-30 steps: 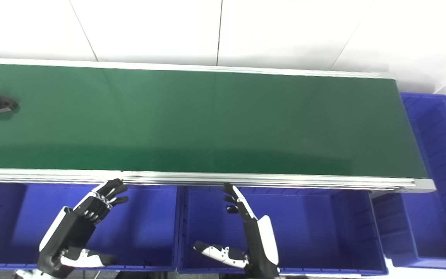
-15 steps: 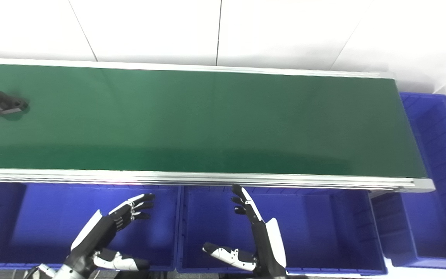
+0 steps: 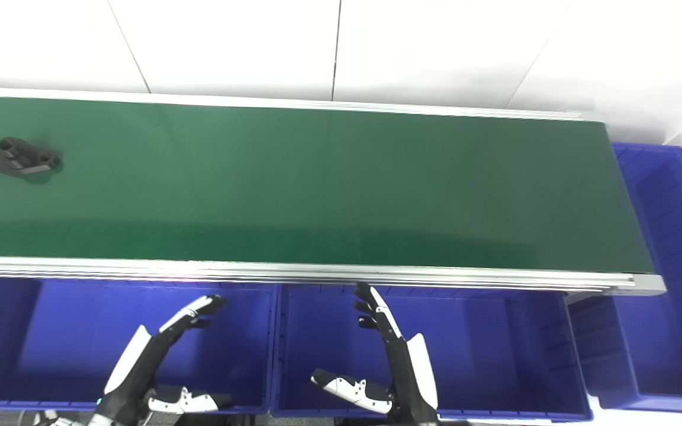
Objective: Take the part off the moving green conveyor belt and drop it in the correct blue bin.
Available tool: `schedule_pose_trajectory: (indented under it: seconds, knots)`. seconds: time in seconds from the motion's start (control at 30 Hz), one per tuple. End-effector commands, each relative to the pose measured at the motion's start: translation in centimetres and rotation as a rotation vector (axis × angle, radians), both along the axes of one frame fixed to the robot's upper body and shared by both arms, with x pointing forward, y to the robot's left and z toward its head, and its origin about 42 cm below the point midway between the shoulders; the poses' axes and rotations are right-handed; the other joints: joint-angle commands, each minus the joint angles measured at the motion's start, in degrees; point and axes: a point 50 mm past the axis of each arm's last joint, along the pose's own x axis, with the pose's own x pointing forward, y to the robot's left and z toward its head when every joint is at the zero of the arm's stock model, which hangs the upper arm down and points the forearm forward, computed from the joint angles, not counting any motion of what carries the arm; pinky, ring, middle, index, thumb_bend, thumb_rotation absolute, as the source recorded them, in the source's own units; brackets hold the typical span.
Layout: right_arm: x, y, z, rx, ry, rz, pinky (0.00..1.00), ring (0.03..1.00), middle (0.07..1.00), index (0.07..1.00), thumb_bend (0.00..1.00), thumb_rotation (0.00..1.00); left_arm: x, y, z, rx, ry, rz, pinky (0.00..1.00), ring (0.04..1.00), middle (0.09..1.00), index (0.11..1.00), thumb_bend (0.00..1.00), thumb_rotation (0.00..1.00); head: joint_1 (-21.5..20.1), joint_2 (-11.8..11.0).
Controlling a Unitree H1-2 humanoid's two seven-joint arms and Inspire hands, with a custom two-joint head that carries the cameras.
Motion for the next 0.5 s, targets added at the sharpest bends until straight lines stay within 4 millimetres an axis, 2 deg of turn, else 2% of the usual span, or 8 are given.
schedule_pose_trajectory:
  seconds: [0.0, 0.07, 0.1, 0.2, 0.23, 0.27, 0.33, 0.47]
  knots:
    - [0.0, 0.2, 0.7, 0.031, -0.062, 0.018, 0.76, 0.843, 0.895, 0.928, 0.71, 0.43, 0.1, 0.2, 0.4, -0.030, -0.047, 0.019, 0.75, 0.844, 0.903, 0.828, 0.71, 0.32, 0.0, 0.0]
    - [0.0, 0.0, 0.5, 0.027, -0.057, 0.019, 0.77, 0.848, 0.899, 0.931, 0.71, 0.44, 0.1, -0.2, 0.1, -0.037, -0.055, 0.035, 0.74, 0.838, 0.898, 0.822, 0.72, 0.33, 4.8, -1.4]
    - [0.0, -0.2, 0.4, 0.023, -0.054, 0.021, 0.77, 0.850, 0.901, 0.933, 0.71, 0.44, 0.1, -0.3, -0.1, -0.039, -0.059, 0.040, 0.74, 0.837, 0.895, 0.820, 0.72, 0.33, 5.8, -1.8]
    - [-0.1, -0.8, 0.1, 0.013, -0.042, 0.023, 0.78, 0.856, 0.911, 0.943, 0.69, 0.45, -0.1, -1.0, -0.5, -0.048, -0.071, 0.056, 0.74, 0.831, 0.883, 0.811, 0.71, 0.33, 13.2, -4.9]
    - [-0.1, -0.9, 0.0, 0.015, -0.038, 0.023, 0.79, 0.866, 0.918, 0.948, 0.69, 0.45, -0.1, -1.2, -0.6, -0.051, -0.074, 0.061, 0.73, 0.821, 0.875, 0.803, 0.71, 0.32, 13.2, -4.9]
    - [-0.2, -1.1, -0.2, 0.018, -0.031, 0.018, 0.79, 0.869, 0.923, 0.953, 0.70, 0.45, -0.1, -1.4, -0.7, -0.055, -0.082, 0.071, 0.72, 0.810, 0.869, 0.797, 0.71, 0.33, 15.6, -6.1]
    - [-0.3, -1.5, -0.4, 0.025, -0.018, 0.009, 0.79, 0.870, 0.927, 0.957, 0.71, 0.46, -0.1, -1.8, -0.8, -0.055, -0.111, 0.083, 0.71, 0.800, 0.864, 0.793, 0.70, 0.34, 17.4, -7.1]
    - [-0.3, -1.9, -0.5, 0.039, -0.001, 0.003, 0.79, 0.885, 0.949, 0.980, 0.73, 0.45, -0.2, -2.5, -1.0, -0.066, -0.168, 0.108, 0.68, 0.774, 0.834, 0.777, 0.67, 0.32, 18.8, -8.0]
